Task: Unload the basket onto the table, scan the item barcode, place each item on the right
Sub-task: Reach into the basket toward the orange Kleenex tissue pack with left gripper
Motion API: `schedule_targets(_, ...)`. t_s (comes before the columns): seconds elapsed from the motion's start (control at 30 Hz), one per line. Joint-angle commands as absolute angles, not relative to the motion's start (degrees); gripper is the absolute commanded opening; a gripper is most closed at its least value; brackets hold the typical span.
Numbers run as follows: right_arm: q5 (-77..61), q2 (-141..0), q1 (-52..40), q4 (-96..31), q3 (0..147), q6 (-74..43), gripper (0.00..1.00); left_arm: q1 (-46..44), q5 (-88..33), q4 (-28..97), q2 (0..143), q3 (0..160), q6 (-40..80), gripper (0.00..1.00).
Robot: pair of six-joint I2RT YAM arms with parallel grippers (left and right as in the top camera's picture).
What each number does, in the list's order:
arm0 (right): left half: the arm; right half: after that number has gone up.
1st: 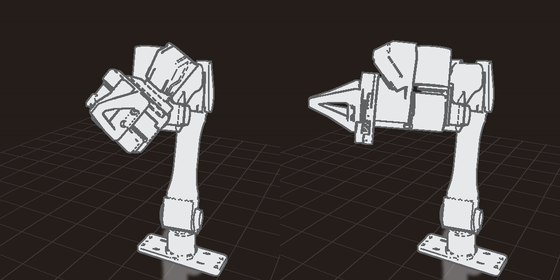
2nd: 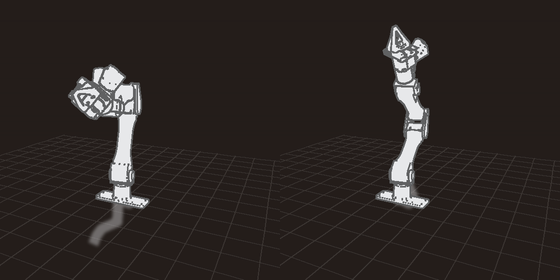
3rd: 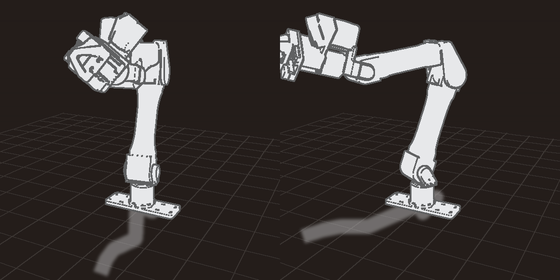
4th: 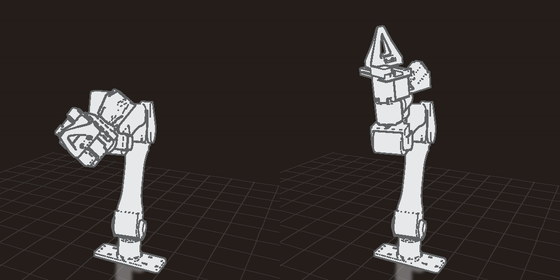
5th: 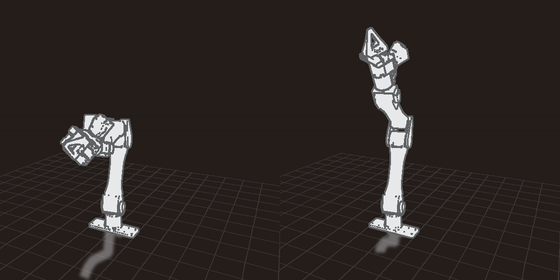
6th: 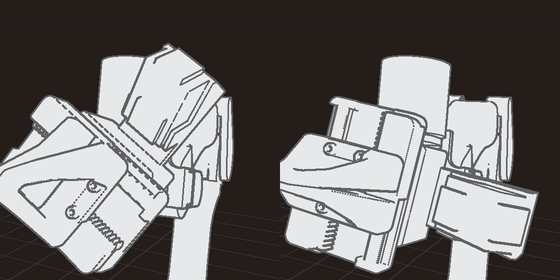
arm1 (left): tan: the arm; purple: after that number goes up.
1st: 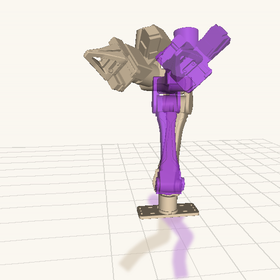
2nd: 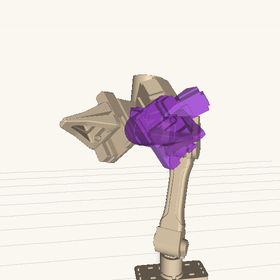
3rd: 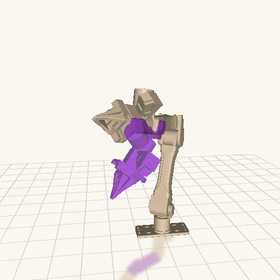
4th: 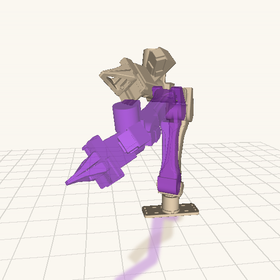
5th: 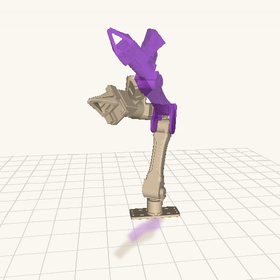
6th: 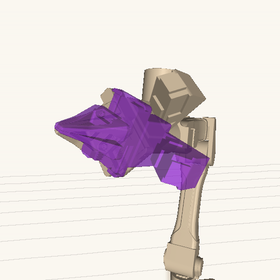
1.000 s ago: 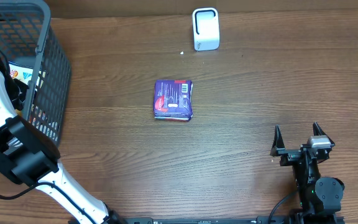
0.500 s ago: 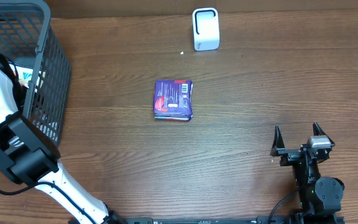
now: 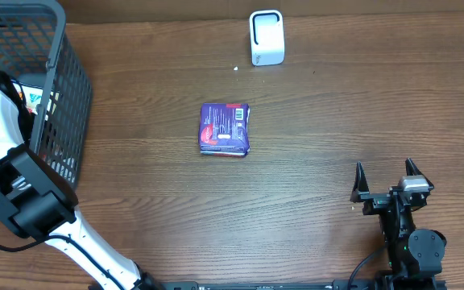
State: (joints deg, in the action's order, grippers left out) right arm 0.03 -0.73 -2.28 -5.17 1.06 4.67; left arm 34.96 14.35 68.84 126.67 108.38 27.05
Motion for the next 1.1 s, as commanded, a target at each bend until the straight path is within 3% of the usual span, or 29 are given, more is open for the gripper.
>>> schedule_targets(0.0,0.4,-0.2,-2.2,-4.8,0.4,4.3,1.00,35.3,15.2,69.2,127.2,108.0,26.8,0.45)
schedule_targets(0.1,0.4,-0.2,-2.2,-4.8,0.4,4.3,1.00,35.3,15.2,69.8,127.2,108.0,26.8,0.33)
schedule_targets(0.23,0.4,-0.2,-2.2,-4.8,0.4,4.3,1.00,35.3,15.2,70.4,127.2,108.0,26.8,0.07)
schedule_targets(0.27,0.4,-0.2,-2.2,-4.8,0.4,4.3,1.00,35.3,15.2,70.6,127.2,108.0,26.8,0.04)
schedule_targets(0.97,0.4,-0.2,-2.2,-4.8,0.4,4.3,1.00,35.3,13.5,77.6,126.6,118.2,25.3,0.04)
schedule_targets(1.0,0.4,-0.2,-2.2,-4.8,0.4,4.3,1.00,35.3,13.5,77.7,126.7,118.0,25.3,0.08)
schedule_targets(1.07,0.4,-0.2,-2.2,-4.8,0.4,4.3,1.00,35.3,13.5,77.5,126.7,116.8,26.1,0.63)
